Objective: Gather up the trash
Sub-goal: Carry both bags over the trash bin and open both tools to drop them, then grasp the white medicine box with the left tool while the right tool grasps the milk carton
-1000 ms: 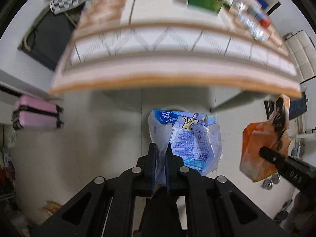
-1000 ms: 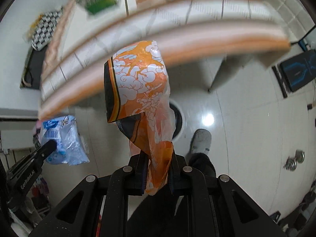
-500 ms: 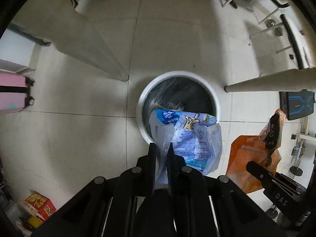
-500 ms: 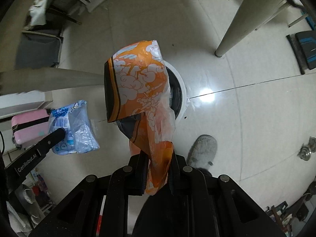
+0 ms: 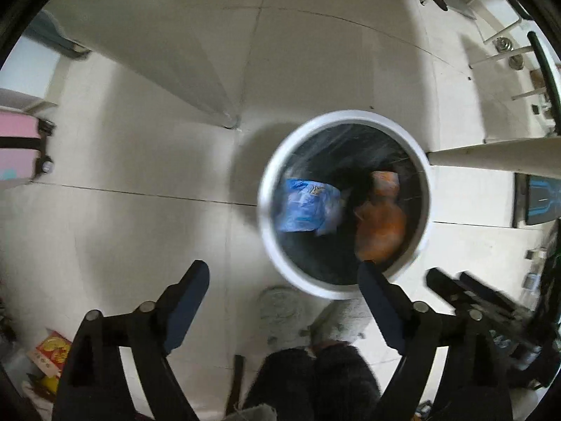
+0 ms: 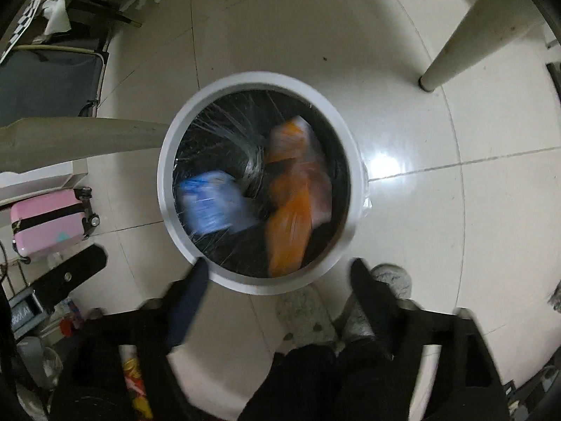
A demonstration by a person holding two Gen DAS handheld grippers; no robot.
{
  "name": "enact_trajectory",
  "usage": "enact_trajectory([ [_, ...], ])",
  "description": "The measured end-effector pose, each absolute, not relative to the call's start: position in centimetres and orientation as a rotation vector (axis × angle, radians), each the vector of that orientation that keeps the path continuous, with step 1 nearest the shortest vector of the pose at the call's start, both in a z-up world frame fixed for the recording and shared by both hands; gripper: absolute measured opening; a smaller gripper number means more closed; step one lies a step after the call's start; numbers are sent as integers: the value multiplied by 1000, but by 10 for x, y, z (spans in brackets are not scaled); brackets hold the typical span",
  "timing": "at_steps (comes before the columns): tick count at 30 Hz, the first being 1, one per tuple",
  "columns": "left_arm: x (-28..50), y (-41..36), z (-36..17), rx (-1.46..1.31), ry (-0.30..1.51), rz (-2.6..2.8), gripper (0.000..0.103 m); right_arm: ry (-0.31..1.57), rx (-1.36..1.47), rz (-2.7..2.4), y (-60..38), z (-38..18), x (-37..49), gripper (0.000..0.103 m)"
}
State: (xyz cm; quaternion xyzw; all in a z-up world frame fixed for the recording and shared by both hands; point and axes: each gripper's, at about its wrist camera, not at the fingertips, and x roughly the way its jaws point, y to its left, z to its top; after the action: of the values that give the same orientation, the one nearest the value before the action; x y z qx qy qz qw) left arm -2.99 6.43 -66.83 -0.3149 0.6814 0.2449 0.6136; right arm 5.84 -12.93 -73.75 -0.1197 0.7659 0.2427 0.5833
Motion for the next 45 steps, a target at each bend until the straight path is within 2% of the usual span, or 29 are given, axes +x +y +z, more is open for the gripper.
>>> enact_trajectory([
  [2,-36,61,-655,-672,1563,602,88,1746,-333,557,-128,-727,58,96],
  [12,-40,30,-589,-552,1531,653,89,1592,-490,526,-122,-650,50,98],
  [18,-51,23,-552,-559,1505,647,89,1567,-496,521,-129,-592,42,98],
  [34,-90,14,-361,-576,1402,652,89,1538,-436,598,-146,-362,21,98],
  [39,-66,30,-303,-564,1325,672,89,1532,-322,585,-148,-299,44,98],
  [45,22,69,-241,-518,1216,633,89,1469,-227,550,-138,-238,133,98],
])
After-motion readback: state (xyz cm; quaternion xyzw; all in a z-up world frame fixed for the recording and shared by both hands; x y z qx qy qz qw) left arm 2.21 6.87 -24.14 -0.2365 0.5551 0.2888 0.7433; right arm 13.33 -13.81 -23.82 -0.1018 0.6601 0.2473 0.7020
